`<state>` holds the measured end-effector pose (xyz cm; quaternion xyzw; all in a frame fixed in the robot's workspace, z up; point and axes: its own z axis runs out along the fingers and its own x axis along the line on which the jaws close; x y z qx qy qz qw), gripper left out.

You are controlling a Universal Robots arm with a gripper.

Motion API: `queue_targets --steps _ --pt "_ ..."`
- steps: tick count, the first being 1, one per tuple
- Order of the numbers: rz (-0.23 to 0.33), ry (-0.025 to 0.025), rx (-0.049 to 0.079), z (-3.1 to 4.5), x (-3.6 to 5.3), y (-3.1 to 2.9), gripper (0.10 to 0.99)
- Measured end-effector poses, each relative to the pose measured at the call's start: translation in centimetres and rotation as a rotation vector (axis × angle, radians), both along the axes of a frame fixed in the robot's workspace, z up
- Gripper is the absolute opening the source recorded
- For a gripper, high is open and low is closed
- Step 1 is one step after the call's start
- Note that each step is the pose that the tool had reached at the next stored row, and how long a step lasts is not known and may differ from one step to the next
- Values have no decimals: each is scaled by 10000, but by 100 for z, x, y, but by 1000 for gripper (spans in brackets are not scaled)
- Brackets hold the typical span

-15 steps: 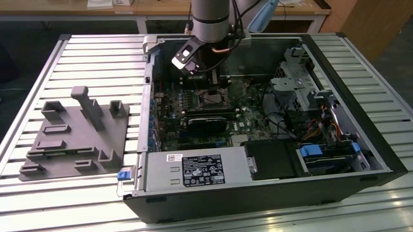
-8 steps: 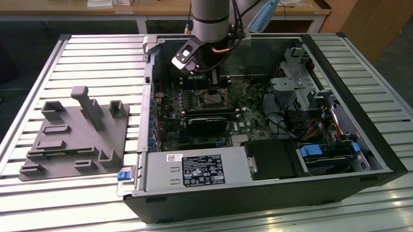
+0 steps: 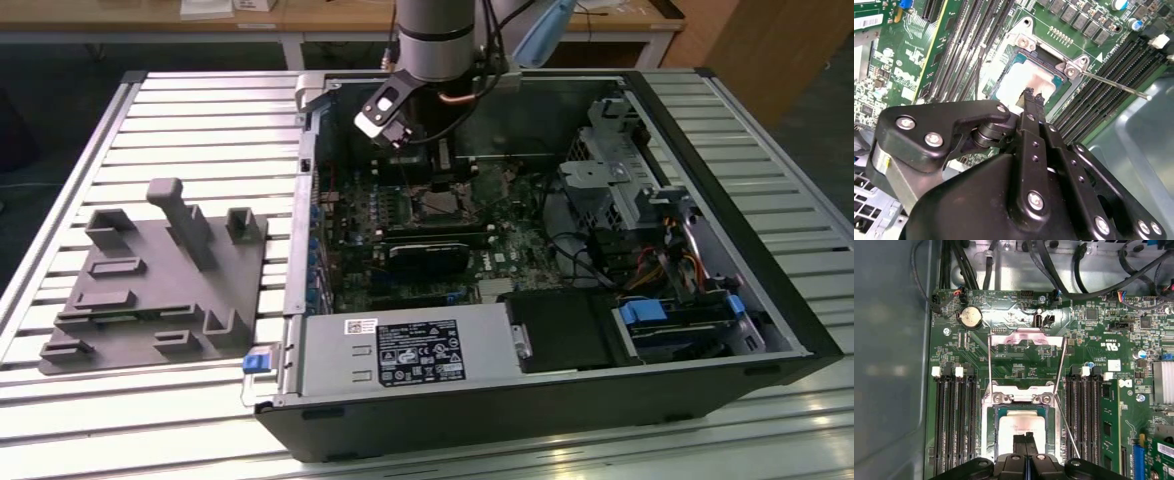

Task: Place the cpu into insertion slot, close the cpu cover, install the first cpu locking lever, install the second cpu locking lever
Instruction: 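Place the cpu into insertion slot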

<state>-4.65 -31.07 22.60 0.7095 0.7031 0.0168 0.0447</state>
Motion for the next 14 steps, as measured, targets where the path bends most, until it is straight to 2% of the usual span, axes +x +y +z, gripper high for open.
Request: queue_targets --steps 14 --pt "0 0 -1 273 0 0 106"
